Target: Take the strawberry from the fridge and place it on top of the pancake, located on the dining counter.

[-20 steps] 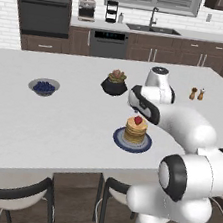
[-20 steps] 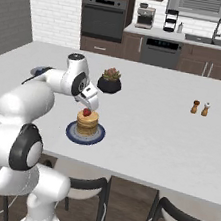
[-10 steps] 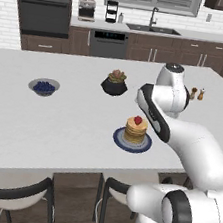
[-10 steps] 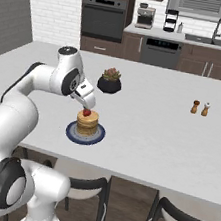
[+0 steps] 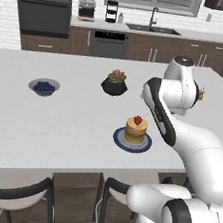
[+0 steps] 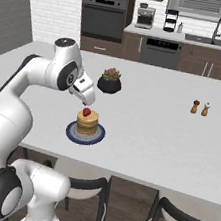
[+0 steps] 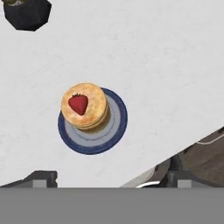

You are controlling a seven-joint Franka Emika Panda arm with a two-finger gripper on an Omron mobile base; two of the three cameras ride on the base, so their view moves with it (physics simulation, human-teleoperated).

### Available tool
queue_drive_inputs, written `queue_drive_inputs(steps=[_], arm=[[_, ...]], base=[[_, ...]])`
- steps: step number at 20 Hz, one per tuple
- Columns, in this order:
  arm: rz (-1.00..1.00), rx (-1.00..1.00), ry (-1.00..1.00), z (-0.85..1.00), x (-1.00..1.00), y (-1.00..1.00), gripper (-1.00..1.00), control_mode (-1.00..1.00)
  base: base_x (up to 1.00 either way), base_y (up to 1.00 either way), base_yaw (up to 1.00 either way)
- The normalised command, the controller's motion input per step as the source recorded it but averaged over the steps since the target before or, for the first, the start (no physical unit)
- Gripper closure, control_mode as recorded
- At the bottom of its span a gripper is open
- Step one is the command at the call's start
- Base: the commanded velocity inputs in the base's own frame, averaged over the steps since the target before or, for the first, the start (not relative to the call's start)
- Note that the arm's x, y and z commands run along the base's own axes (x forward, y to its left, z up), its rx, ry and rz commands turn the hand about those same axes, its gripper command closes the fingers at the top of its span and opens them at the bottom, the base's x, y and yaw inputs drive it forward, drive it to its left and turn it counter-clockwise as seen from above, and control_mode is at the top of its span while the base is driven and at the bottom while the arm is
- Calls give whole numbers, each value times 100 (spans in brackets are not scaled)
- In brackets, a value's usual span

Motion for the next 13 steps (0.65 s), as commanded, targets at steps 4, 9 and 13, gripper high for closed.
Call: queue_drive_inputs(steps=[4, 9, 13], arm=[[0, 0, 0, 18, -20, -13, -100, -100], [0, 1, 0, 10, -30, -25, -100, -100], [0, 2, 0, 6, -37, -30, -100, -100]], base=[[0, 0, 0], [0, 0, 0], [0, 0, 0]])
